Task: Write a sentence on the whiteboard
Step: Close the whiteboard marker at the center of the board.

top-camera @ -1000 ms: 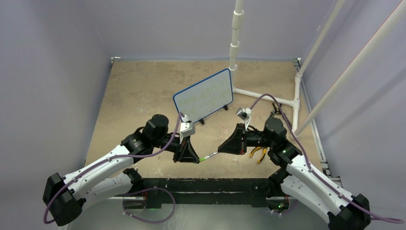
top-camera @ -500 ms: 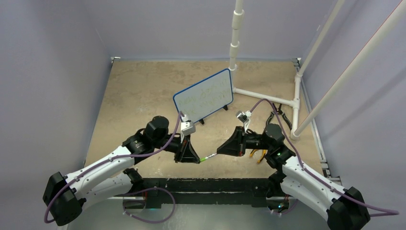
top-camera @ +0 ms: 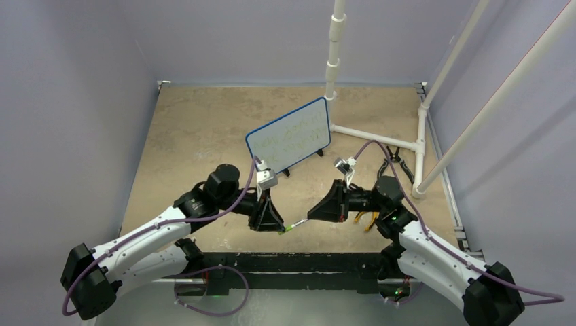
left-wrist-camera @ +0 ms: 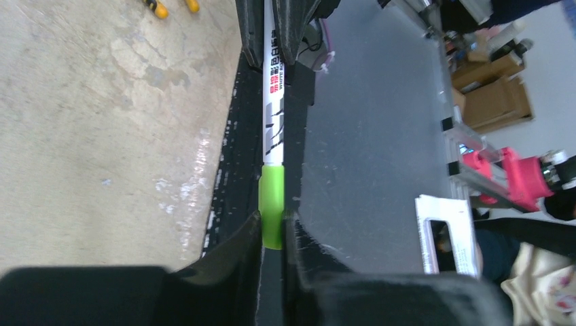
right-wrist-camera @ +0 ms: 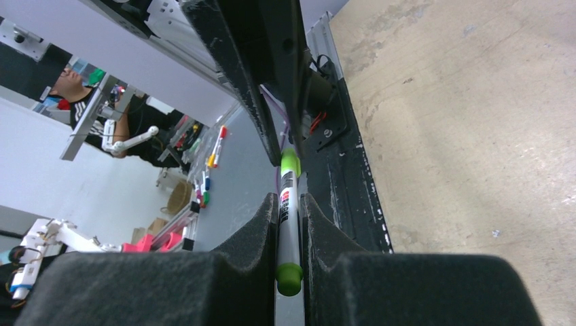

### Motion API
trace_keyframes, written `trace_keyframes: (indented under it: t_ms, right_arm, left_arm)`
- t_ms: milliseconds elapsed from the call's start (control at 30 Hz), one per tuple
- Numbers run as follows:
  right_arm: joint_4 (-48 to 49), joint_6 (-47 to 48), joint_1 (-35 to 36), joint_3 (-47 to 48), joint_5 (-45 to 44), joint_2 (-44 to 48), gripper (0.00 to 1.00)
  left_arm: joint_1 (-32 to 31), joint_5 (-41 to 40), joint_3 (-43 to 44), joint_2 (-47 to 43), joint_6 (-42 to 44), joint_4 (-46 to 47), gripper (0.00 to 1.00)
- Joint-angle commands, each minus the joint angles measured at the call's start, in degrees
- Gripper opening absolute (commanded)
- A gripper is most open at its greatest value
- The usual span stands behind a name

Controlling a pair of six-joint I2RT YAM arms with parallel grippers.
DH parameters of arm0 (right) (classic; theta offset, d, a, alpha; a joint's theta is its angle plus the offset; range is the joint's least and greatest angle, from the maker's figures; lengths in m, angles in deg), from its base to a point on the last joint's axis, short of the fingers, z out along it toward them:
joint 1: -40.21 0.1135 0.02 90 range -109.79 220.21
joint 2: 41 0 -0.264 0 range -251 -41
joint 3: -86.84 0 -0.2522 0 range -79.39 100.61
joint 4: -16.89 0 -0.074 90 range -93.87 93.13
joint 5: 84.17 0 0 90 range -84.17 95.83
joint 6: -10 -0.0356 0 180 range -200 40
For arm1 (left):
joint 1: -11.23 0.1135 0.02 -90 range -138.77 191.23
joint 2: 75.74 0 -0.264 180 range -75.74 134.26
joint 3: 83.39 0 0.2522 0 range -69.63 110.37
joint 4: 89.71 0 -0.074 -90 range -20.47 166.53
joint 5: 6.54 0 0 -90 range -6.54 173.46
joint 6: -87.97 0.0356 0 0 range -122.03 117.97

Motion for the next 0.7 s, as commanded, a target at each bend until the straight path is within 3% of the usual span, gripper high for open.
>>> trace_keyframes:
  t_ms: [0,133,233,667]
  right_arm:
    - [1.1,-1.3,0.8,-0.2,2.7,1.5,0.00]
    - [0.5,-1.3,0.7,0.1,2.4,1.9,0.00]
    - [0.2,-1.3,0.8,0.7,1.8,2.0,0.00]
    - [-4.2,0.9,0.7,4.6,0.4,2.9,0.00]
  left_arm:
    - [-0.1,-3.6,4.6,-0.5,2.2,1.6,0.44]
    - [0.0,-3.4,5.2,-0.7,2.6,-0.1,0.70]
    - [-0.1,-3.5,6.0,0.0,4.4,-4.1,0.82]
    - [-4.3,-1.6,6.3,2.5,2.7,-3.2,0.86]
